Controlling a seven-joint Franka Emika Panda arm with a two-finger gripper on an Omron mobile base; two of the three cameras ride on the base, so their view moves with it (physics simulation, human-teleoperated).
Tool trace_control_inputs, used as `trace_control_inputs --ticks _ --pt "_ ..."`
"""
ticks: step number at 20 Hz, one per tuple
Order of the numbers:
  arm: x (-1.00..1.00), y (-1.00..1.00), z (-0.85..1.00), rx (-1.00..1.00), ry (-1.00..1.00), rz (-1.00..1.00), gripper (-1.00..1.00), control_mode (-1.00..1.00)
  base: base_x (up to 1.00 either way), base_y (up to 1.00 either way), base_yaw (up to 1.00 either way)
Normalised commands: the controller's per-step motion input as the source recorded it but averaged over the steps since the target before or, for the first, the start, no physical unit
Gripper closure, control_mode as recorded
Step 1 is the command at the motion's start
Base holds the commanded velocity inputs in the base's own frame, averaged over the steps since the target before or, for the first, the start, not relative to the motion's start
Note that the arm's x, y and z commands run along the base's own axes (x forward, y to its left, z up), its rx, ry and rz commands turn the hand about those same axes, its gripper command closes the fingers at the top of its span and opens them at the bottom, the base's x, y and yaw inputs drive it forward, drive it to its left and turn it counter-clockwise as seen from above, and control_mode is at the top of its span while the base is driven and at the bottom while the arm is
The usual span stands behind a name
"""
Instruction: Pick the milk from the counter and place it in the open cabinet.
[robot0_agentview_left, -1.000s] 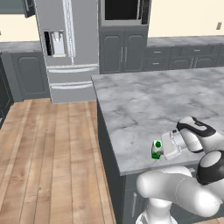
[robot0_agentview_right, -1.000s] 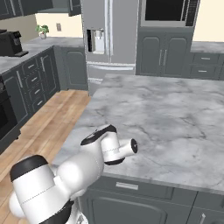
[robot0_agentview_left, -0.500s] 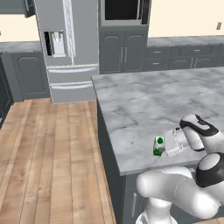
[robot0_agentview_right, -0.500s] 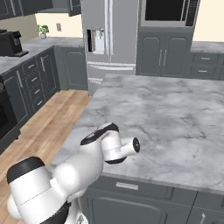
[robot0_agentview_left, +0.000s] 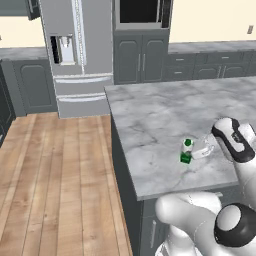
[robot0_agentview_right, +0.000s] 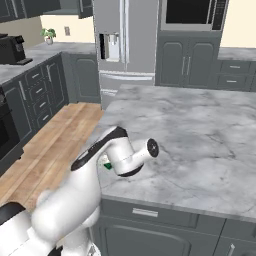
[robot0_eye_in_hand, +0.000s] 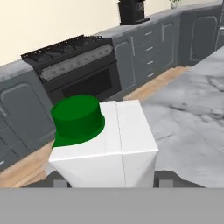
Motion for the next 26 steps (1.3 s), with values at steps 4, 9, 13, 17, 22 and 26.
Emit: trace_control_inputs --ticks 4,9,13,17,22,26 --pt "-0.39 0.22 0.65 -0.1 0.21 -0.16 1.0 -1.0 0.0 0.0 0.0" --pt "-0.36 0.37 0.35 -0.14 0.15 -0.24 1.0 -1.0 0.0 0.0 0.0" --pt "-0.11 0.18 0.4 -0.07 0.05 -0.38 1.0 -1.0 0.0 0.0 0.0" --pt "-0.04 0.25 0.53 -0.05 0.02 -0.41 1.0 -1.0 0.0 0.0 0.0" --pt "-0.4 0.15 0.75 -0.03 0.07 -0.32 1.0 -1.0 0.0 0.0 0.0" --pt "-0.51 0.0 0.76 0.0 0.0 -0.19 1.0 -1.0 0.0 0.0 0.0"
